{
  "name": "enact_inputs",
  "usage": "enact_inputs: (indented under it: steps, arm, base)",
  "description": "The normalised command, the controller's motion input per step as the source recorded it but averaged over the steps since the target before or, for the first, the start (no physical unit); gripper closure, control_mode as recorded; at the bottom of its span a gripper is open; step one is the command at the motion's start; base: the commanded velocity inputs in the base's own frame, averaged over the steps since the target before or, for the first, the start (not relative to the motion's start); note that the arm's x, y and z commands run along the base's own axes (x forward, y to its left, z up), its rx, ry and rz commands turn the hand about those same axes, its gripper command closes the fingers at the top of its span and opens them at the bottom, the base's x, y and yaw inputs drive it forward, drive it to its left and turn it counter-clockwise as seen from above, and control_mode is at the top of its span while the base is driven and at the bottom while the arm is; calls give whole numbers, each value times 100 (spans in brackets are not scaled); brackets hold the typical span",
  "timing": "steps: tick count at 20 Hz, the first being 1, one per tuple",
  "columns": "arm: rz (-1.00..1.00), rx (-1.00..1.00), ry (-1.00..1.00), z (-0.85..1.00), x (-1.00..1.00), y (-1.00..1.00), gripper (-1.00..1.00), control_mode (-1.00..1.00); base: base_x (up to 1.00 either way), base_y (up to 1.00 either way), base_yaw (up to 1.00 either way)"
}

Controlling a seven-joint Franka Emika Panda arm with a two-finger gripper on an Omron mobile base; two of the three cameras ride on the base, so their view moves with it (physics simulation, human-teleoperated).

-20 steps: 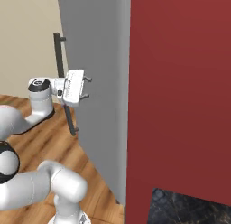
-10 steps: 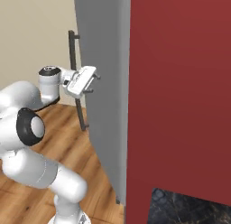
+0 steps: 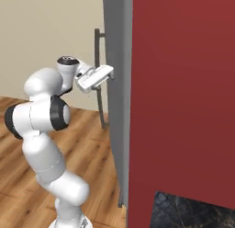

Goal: Place the fish on the counter behind the older fish on the same shelf of the fridge to maintain FIFO order. Close the fridge door when finished.

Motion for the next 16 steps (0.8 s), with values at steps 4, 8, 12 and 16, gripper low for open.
enact_inputs:
  steps: [4, 8, 12, 16]
  arm:
    - [-22, 0, -33, -33, -13, -79, -100, -100]
    - [-12, 0, -34, -35, -18, -93, -100, -100]
    - [-5, 0, -33, -31, -17, -92, -100, -100]
    - [0, 0, -36, -29, -42, -79, -100, -100]
  base:
    - [0, 0, 0]
    - [0, 0, 0]
    - [0, 0, 0]
    - [0, 0, 0]
